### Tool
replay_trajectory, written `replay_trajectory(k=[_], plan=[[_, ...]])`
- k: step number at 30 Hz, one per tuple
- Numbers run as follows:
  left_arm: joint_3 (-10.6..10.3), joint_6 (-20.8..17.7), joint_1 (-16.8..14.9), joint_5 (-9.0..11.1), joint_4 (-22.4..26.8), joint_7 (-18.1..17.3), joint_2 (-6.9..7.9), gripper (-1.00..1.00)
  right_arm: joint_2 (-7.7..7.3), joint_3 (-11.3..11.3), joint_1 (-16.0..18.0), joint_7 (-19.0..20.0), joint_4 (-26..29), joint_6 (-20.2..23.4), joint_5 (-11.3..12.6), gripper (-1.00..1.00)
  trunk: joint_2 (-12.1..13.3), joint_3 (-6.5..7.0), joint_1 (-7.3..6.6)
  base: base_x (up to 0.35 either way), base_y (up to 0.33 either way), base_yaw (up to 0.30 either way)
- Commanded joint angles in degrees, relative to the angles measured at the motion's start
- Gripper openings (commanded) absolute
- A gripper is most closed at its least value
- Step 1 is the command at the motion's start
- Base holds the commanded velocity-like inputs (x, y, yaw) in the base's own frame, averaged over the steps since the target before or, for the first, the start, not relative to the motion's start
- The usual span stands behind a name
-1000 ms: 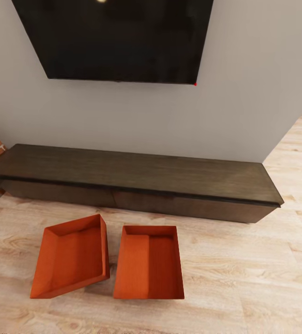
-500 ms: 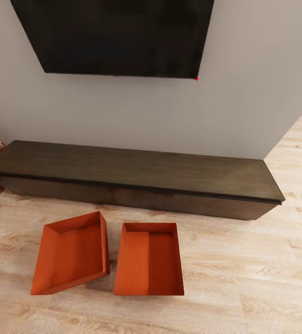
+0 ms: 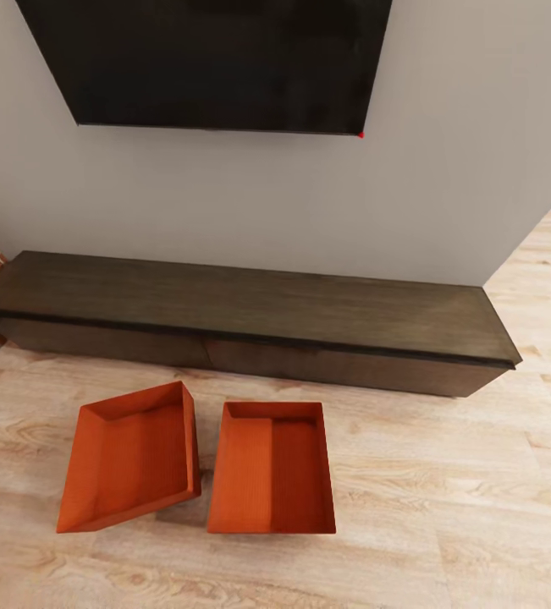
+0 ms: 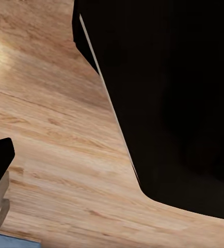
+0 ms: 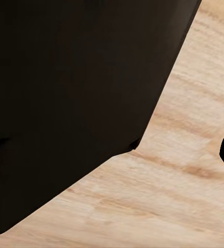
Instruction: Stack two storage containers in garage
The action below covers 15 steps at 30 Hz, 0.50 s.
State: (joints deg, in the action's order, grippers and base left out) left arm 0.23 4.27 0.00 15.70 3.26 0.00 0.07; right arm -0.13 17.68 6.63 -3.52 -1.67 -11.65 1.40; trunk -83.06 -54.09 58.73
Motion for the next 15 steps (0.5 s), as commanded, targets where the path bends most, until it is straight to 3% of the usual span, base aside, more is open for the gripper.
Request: replay_trajectory(k=[1, 15], plan=[[0.0, 0.1, 0.0, 0.2, 0.0, 0.0, 0.0, 1.0, 0.03, 0.4, 0.1, -0.2, -0.2, -0.3, 0.1, 1.0, 0.0, -0.03, 0.0, 0.0, 0.0, 0.0], [0.2, 0.1, 0.0, 0.5, 1.2, 0.1, -0.14, 1.0, 0.13, 0.1, 0.1, -0.1, -0.2, -0.5, 0.3, 1.0, 0.0, -0.04, 0.0, 0.0, 0.0, 0.0]])
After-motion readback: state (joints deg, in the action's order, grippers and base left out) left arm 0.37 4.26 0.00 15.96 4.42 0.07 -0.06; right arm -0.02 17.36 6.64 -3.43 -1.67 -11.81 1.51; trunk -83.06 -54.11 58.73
